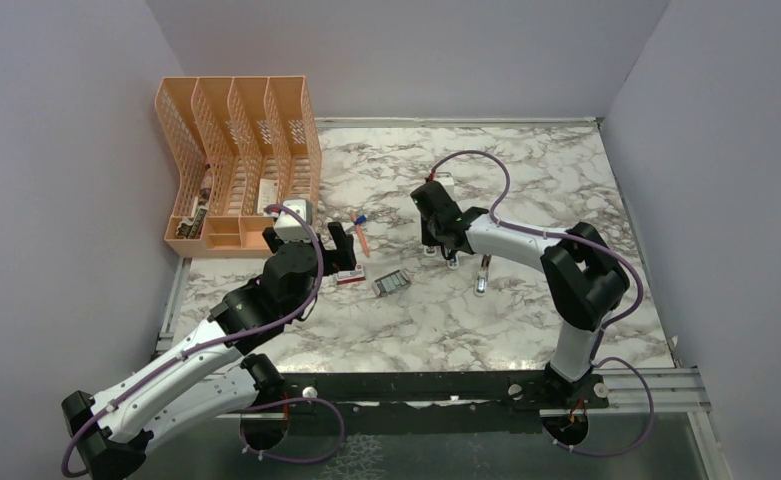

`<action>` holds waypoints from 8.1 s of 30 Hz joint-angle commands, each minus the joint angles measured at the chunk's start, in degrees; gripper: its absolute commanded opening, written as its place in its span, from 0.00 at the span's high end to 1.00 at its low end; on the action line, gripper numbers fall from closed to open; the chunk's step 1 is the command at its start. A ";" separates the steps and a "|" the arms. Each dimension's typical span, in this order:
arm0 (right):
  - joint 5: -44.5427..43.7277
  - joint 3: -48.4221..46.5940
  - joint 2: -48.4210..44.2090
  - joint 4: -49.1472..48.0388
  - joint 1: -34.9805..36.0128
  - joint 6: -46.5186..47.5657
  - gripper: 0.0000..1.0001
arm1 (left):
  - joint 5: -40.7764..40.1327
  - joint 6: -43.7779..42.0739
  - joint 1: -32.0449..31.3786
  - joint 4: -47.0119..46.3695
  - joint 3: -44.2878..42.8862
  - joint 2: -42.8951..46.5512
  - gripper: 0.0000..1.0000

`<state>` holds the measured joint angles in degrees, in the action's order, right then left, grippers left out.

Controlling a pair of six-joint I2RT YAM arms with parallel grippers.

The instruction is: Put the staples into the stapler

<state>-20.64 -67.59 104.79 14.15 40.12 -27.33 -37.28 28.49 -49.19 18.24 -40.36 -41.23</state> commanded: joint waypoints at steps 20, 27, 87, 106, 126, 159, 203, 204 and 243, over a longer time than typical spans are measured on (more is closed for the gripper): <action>5.56 -4.85 3.00 13.56 -0.70 -1.19 0.78 | 0.04 0.25 0.21 -1.00 0.39 0.16 0.01; 6.16 -6.54 3.78 14.59 -0.92 -0.83 0.74 | 0.07 0.26 0.15 -1.04 0.35 0.14 0.01; 13.85 -10.59 6.74 15.63 13.66 8.61 0.65 | -1.87 -0.37 0.19 0.37 -1.00 -1.51 0.01; 11.19 -12.04 8.64 17.43 13.85 5.80 0.78 | -1.99 -0.01 0.18 0.39 -0.29 -1.06 0.01; 9.86 -0.47 -6.42 18.15 13.77 -2.31 0.78 | -2.09 0.58 0.17 0.62 0.13 -1.03 0.01; 10.54 6.38 -3.92 21.79 13.82 -13.98 0.70 | -2.60 1.22 0.19 0.74 0.72 -0.94 0.01; 6.88 6.11 -3.53 21.81 13.83 -15.10 0.80 | -2.65 1.38 0.14 0.70 1.15 -0.31 0.01; 6.85 6.15 -3.73 21.86 13.84 -15.18 0.80 | -2.69 1.39 0.17 0.72 1.16 -0.34 0.01; -1.55 7.42 -8.19 4.42 -2.03 1.13 0.78 | -2.88 0.34 0.23 -1.28 0.52 -7.34 0.01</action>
<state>-21.96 -61.39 97.17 21.87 38.76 -27.79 -38.63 29.45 -49.19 19.07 -39.57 -48.27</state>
